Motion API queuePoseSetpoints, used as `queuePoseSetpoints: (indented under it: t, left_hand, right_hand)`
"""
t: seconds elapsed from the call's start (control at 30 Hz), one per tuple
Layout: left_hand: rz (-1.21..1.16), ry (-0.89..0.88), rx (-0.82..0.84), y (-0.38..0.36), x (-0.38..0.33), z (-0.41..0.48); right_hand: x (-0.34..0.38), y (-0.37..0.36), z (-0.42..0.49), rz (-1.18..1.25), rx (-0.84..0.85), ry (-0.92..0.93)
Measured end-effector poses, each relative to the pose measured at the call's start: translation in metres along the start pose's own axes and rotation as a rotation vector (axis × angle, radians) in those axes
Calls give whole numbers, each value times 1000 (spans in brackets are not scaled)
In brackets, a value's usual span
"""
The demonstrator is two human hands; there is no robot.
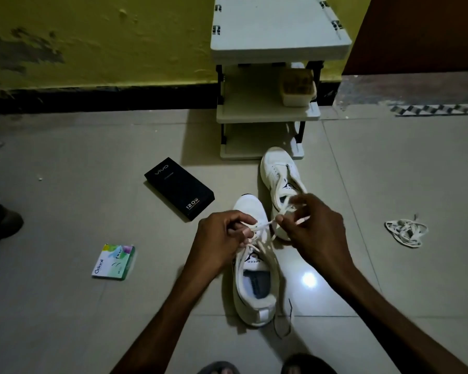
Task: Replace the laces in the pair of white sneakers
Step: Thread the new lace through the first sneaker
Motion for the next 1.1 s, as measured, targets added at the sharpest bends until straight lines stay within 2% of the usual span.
queuePoseSetpoints:
  t: [0.07,0.13,0.23,0.37,0.47,0.57,0.73,0.83,0.93,1.1]
  left_hand:
    - [37,-31,-14,2,-6,0]
    - [63,-36,-27,4,-10,-1]
    - [114,-54,-60,5,-16,-4]
    - [83,-34,-39,7,-9,-6]
    - [46,-11,1,4,-2,-8]
    - [50,12,4,0,0,-11]
    - [329,90,-21,-9,15,-17]
    - [397,129,-55,-13,27,-22]
    - [358,130,-73,-11,32,-21]
    - [247,152,-9,-6,41,-17]
  right_hand:
    - [20,6,-8,0,-56,180]
    - [35,-4,-10,-50,28,304]
    - [41,-25,-10,-48,206,352]
    - [43,-31,-11,-65,229,445]
    - [39,-38,-11,-95,273,440]
    - [39,-41,-12,-197,230,472]
    - [24,-56,-15,-369,327,421]
    - [22,-64,-20,-408,333,423]
    - [26,-70,-23,-490,302,437]
    - [30,-82,-19,-550,279,445]
Point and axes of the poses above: each hand's wrist, its own z-axis towards the middle knuckle, its own y-axis out of the back of the hand, x = y × z, the point moved 8 cm from there along z, towards the middle knuckle, and after that the axes turned 8 degrees about x, right-handed, at the moved point
